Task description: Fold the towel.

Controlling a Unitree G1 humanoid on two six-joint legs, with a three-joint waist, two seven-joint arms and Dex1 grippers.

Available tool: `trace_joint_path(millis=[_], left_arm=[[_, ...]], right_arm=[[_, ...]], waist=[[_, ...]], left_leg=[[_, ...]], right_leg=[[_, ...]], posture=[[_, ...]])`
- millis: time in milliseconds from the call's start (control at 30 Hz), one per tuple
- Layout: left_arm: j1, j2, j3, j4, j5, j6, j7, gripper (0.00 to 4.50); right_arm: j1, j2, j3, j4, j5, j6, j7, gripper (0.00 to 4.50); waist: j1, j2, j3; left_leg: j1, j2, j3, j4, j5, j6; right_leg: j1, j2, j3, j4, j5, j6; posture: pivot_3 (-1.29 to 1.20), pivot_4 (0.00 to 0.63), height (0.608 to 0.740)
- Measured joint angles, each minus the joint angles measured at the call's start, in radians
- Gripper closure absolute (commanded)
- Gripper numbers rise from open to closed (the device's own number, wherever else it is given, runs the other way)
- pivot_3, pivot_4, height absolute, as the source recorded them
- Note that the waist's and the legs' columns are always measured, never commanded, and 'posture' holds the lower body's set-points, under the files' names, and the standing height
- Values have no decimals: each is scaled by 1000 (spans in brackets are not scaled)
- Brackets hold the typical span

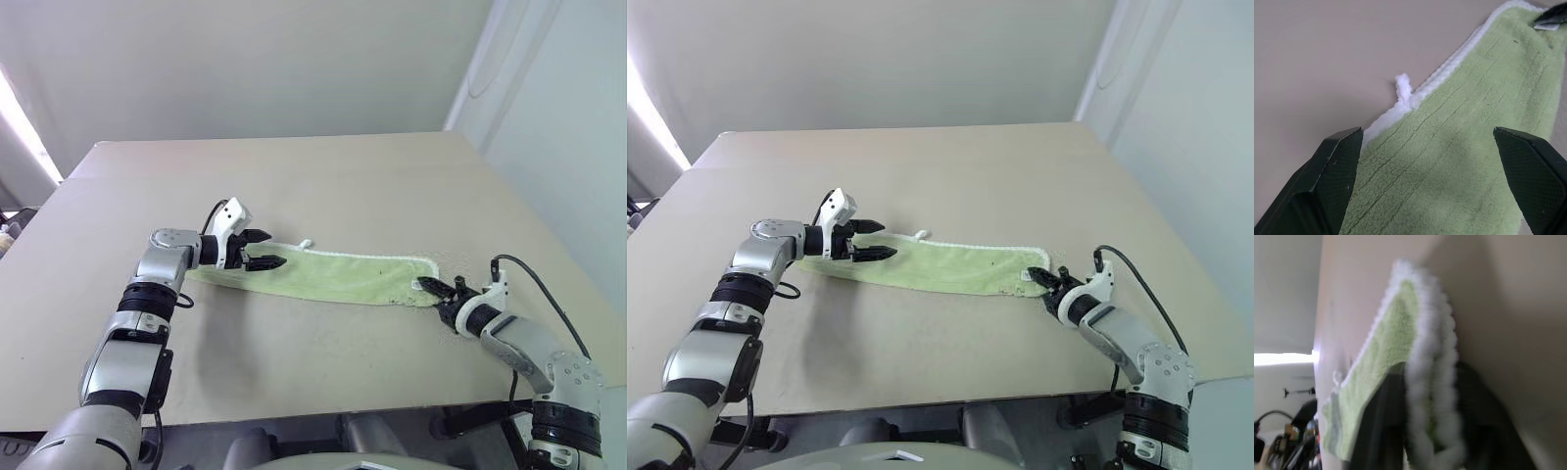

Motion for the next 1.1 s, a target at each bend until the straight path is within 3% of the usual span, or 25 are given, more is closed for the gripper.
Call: trace_joint_path(millis=[33,267,600,700,833,1100], left_arm=[[-3,1,0,5,1,-3,1,0],[-43,18,2,70,7,-36,18,0],[-61,49,5,109,15,-55,22,0],[-65,53,6,113,16,-58,25,0],[-66,51,6,117,16,-60,28,0],[-66,50,6,117,16,-60,39,0]], right_arm=[[-4,-6,2,0,3,6,0,4472],[-39,-81,-9,69,-20,7,15,4472],[-141,-426,-98,299,-179,64,170,4472],[-229,-476,-93,332,-217,126,196,4472],[-346,-451,-38,269,-208,241,176,4472],[-393,-225,130,130,-113,361,26,4472]], waist=[[0,0,0],[9,0,0],[9,1,1],[1,2,1],[-1,2,1],[12,2,1]], left_leg=[[0,0,0,0,0,0],[-1,-1,1,1,0,0],[-1,-2,1,0,0,0],[0,-2,1,0,0,1],[0,-1,0,0,0,1],[-5,-1,0,0,0,1]], right_leg=[[0,0,0,0,0,0],[0,-1,0,0,0,0],[-1,-1,1,-1,-1,1],[-1,0,1,1,0,0],[-1,1,1,2,0,0],[-4,-1,1,1,0,0]], posture=[[0,0,712],[0,0,712],[0,0,712],[0,0,712],[0,0,712],[0,0,712]])
